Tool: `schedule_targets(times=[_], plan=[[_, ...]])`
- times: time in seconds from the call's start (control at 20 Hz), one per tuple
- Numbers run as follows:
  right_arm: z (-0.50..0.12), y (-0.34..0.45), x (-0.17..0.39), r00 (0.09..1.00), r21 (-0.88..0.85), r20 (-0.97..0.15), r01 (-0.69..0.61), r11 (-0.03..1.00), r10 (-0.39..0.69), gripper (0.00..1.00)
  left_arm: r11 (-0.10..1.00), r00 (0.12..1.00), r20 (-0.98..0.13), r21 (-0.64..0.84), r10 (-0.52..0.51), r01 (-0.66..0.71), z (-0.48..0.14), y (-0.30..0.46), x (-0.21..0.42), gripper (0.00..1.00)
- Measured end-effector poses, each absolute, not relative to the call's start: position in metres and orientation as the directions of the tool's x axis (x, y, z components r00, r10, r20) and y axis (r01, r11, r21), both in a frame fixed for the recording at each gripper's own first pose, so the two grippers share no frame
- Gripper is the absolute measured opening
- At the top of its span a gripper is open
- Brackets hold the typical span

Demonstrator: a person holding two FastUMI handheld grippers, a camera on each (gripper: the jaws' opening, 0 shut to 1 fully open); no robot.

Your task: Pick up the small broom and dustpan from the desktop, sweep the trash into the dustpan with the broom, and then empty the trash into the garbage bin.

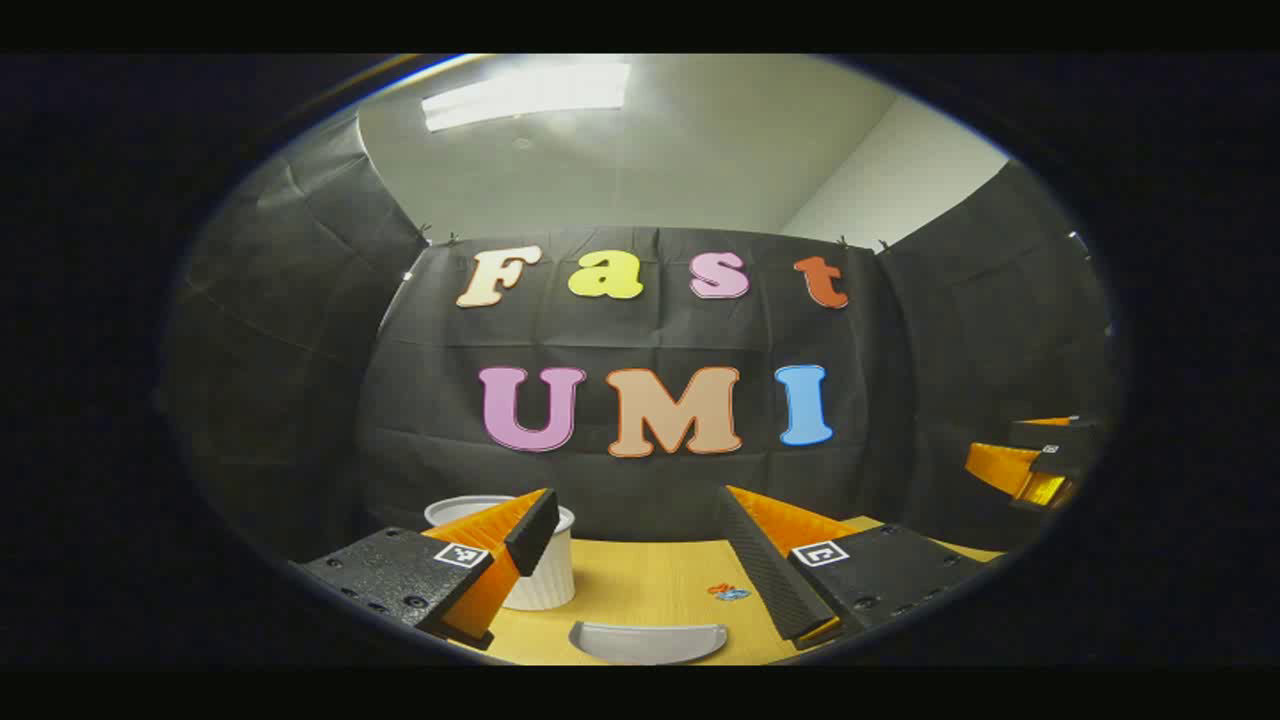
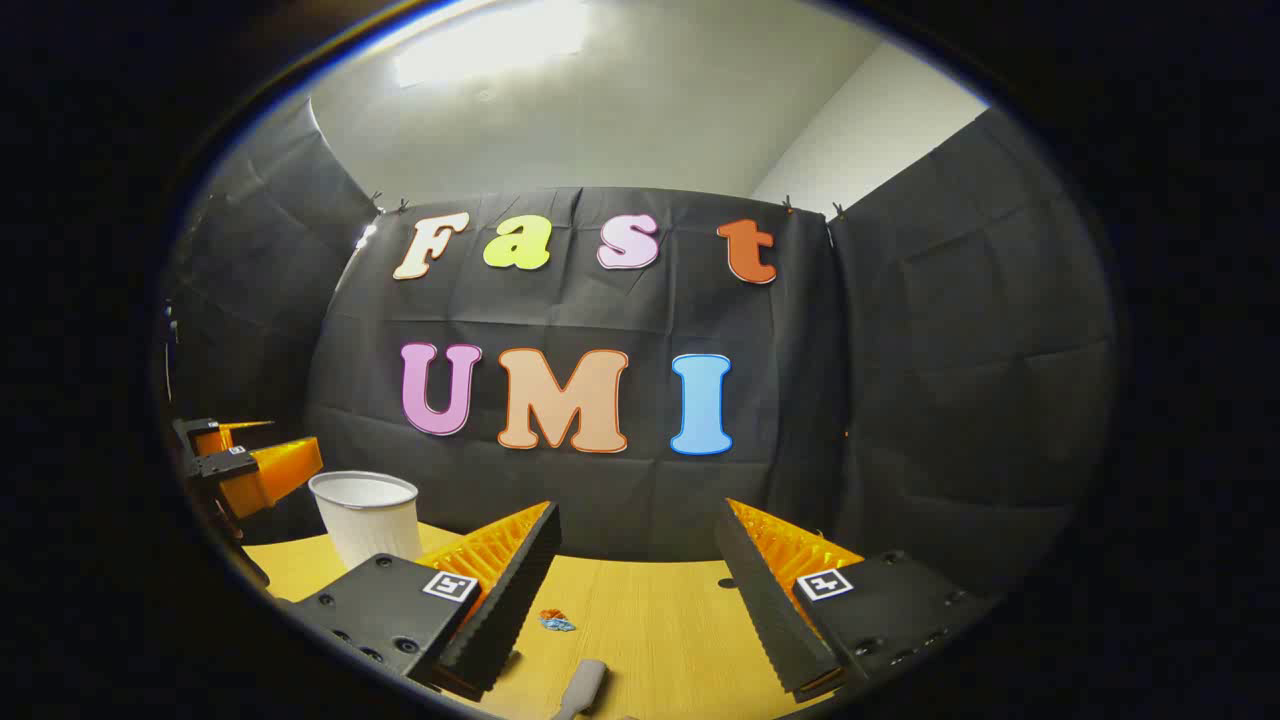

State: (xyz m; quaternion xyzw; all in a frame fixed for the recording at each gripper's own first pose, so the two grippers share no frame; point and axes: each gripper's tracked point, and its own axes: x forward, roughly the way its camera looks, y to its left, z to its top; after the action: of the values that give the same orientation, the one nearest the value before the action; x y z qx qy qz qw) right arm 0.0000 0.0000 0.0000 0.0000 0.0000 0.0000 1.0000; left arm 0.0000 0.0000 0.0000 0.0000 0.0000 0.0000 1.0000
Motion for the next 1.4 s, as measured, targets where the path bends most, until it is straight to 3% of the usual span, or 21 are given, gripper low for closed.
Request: schedule_targets(times=[1.4], plan=[[-0.012,-0.02,-0.003,0.998,0.001,-0.054,0.012,1.0,-0.012,0.99,1.0,0.999,-0.032,0.026,-0.006,0.007,-0.009,-0.025,-0.008,0.94]])
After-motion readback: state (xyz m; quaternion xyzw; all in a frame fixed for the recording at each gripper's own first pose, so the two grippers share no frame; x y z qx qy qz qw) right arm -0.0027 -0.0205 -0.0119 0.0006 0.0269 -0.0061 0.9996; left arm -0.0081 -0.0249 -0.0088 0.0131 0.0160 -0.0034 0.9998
